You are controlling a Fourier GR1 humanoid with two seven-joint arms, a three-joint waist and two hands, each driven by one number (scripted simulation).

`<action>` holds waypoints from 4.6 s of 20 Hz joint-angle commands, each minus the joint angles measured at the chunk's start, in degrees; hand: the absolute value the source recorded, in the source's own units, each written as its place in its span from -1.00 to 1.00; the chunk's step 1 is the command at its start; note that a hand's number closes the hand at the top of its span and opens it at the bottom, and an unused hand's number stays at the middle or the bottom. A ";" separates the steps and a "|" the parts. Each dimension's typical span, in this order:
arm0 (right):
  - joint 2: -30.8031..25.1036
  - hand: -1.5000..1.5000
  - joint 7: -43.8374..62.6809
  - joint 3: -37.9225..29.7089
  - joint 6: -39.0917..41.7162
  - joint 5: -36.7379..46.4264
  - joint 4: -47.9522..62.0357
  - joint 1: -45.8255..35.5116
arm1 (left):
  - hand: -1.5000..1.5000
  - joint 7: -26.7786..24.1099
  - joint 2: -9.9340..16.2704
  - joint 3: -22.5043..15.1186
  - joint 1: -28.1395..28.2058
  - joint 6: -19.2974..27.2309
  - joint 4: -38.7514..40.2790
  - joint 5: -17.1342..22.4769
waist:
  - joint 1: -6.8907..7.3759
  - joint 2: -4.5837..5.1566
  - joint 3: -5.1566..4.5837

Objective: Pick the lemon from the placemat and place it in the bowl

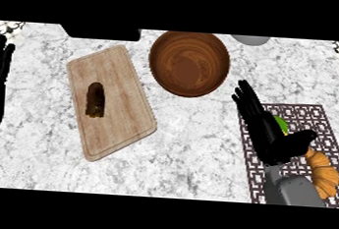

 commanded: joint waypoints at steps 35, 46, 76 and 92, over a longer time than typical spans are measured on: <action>-23.38 -1.00 12.83 -10.12 0.03 20.14 -7.30 4.32 | 0.00 5.33 -14.70 -10.21 -0.88 -8.69 9.74 -5.82 | 0.96 -2.08 0.03; -18.65 -1.00 12.36 -10.96 8.44 23.13 -4.53 7.42 | 0.00 6.26 -19.17 -8.76 1.97 -9.48 7.92 -12.92 | 0.11 -2.30 0.09; -6.18 -1.00 -6.17 -21.05 14.92 26.76 17.41 2.86 | 0.00 9.61 -27.11 0.05 4.14 -18.33 5.31 -20.82 | 0.38 -2.24 0.11; -4.36 -1.00 -9.02 -19.46 7.90 37.45 30.67 -2.11 | 0.00 7.10 -31.29 1.04 4.40 -19.21 7.92 -24.50 | 0.29 -2.25 0.10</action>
